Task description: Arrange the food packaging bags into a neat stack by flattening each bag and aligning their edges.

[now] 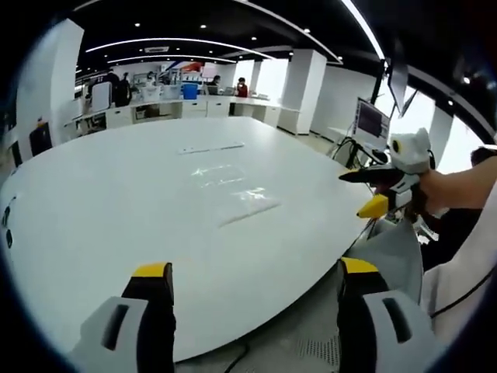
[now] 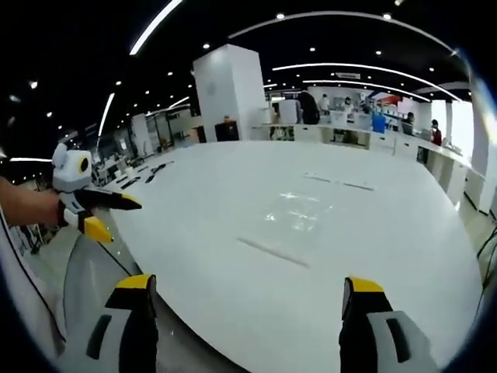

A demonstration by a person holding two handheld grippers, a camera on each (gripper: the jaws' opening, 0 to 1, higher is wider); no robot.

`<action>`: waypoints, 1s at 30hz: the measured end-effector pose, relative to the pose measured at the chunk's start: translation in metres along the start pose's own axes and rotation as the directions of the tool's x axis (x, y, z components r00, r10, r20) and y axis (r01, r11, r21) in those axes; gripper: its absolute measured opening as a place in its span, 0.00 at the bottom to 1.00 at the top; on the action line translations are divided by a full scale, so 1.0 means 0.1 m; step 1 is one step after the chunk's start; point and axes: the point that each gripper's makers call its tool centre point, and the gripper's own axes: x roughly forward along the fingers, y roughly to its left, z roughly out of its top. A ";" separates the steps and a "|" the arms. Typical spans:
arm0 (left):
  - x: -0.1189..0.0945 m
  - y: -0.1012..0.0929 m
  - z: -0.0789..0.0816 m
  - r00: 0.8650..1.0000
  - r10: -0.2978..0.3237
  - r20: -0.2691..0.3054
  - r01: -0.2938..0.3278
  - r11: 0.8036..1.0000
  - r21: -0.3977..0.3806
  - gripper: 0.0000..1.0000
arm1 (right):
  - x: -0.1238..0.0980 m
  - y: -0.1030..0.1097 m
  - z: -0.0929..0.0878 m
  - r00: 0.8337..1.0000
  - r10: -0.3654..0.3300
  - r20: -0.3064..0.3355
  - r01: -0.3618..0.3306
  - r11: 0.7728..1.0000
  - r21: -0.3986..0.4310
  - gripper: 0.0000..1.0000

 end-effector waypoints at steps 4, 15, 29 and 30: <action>-0.03 -0.03 0.04 0.999 -0.002 0.034 0.002 1.000 -0.009 0.91 | -0.02 0.03 -0.01 1.000 0.007 0.006 -0.007 1.000 -0.001 1.00; -0.10 -0.03 0.05 0.997 0.010 0.075 -0.007 0.999 -0.042 0.98 | -0.05 0.06 0.02 0.999 0.025 0.044 -0.026 1.000 0.013 1.00; -0.09 -0.05 0.01 0.993 -0.008 0.117 0.008 1.000 0.001 0.99 | -0.09 0.14 -0.03 0.996 0.046 0.071 -0.045 0.999 -0.015 1.00; -0.10 -0.05 0.02 0.992 -0.012 0.128 0.012 1.000 0.003 0.98 | -0.09 0.15 -0.05 0.996 0.046 0.071 -0.045 0.999 -0.019 1.00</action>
